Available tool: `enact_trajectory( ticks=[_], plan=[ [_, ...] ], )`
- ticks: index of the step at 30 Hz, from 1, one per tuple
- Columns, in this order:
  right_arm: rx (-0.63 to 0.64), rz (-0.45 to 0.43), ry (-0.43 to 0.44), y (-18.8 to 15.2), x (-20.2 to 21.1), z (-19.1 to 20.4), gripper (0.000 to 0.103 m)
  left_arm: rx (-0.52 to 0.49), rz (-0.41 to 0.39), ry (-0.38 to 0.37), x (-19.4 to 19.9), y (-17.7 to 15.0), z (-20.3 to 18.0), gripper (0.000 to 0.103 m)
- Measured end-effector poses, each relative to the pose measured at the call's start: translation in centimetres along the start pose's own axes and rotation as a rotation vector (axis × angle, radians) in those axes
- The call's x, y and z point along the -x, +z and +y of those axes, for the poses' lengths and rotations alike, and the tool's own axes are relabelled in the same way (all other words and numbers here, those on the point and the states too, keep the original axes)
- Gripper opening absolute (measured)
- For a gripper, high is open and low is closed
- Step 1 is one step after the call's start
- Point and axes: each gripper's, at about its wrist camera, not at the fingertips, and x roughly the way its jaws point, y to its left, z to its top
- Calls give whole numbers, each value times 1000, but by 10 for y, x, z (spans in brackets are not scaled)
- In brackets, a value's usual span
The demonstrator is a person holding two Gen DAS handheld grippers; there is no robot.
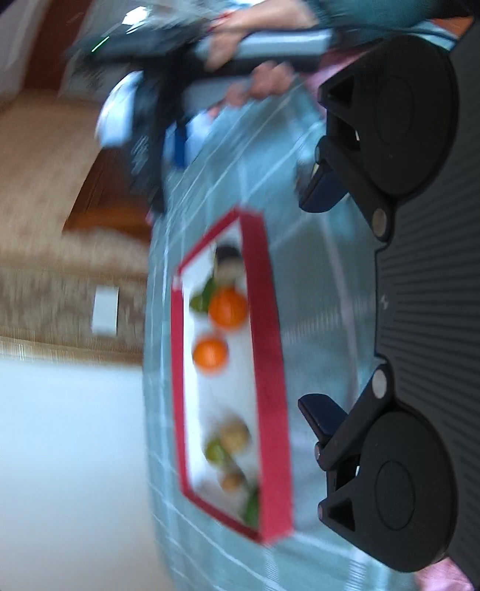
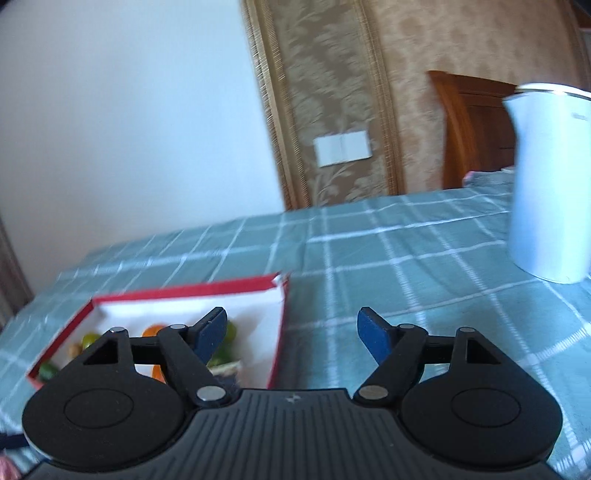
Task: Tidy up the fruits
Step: 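Lower the chunk into the tray and open the right gripper, then grasp the other eggplant chunk on the table with the left gripper, then carry the chunk into the tray and open the left gripper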
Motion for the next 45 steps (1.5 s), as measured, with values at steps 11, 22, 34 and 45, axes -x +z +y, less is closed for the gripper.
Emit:
enact_trajectory(
  ticks=[11,22,34,45],
  plan=[
    [-109,-14,-15,5,3,-21,82,-28,64,-158,-27,13,-36,103],
    [-118,-26,-12,4,6,-22,82,-124,150,-172,-54,11,-50,67],
    [-128,-19,-17,4,5,-23,84,-137,101,-112,-48,6,-52,30],
    [-101,-3,-1,-1,1,-13,84,-11,-35,39,-18,44,9,30]
  ],
)
